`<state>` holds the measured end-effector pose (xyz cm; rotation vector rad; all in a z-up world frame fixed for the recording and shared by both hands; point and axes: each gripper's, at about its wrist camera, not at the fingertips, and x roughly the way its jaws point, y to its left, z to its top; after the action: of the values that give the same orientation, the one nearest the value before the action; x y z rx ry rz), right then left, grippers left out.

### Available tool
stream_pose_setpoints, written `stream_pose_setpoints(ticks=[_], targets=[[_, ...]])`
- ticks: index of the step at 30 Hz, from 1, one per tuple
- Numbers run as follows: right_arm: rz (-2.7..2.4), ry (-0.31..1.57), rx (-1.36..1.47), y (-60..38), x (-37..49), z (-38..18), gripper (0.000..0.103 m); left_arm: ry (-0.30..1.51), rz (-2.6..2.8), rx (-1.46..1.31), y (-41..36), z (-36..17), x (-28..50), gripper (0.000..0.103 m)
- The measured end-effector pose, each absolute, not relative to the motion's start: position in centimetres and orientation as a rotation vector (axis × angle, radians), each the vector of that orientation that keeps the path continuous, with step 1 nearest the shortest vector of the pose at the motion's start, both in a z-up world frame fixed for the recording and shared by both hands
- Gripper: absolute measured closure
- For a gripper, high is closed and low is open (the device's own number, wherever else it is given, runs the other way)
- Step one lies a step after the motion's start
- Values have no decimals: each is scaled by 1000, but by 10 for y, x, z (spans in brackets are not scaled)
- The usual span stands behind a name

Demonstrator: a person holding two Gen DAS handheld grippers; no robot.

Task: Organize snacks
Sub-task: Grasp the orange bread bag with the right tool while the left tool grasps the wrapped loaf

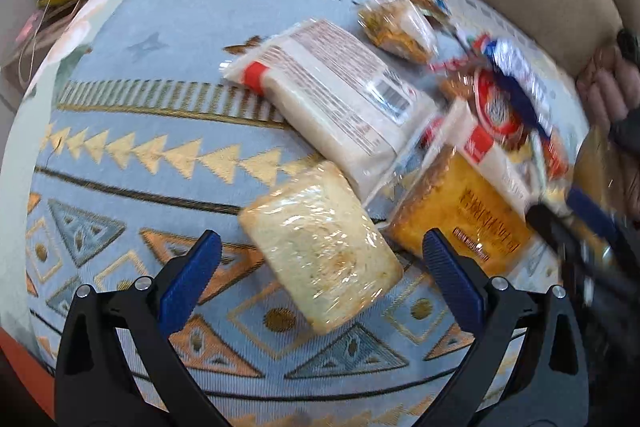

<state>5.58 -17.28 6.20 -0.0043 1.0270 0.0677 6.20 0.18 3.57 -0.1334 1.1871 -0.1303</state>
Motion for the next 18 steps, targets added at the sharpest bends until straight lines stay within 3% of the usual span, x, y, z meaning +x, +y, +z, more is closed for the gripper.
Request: stream_pose_setpoints(ticks=[2,4,5,10,13,15,18], targets=[[81,1060,50,-175,52,59,48,1203,-145,-73,-6,28,62,19],[97,1111,108,-176,43,55,50,1246,-165,-40,-8,20,61,23],[123,1137,148,-175,40,52,60,1255,-182,-25,-8,21,61,27],[208,1248,311,-165,10,40,58,1329,-264,95,2,29,60,34],[232,1235,341,-161,-2,49,40,1347,-278,125,14,30,58,33],[200,1181,291,-158,-5,61,19,1342,-289,143,19,32,58,32],[178,1144,240,-145,0,62,12,1326,-327,57,31,39,62,26]])
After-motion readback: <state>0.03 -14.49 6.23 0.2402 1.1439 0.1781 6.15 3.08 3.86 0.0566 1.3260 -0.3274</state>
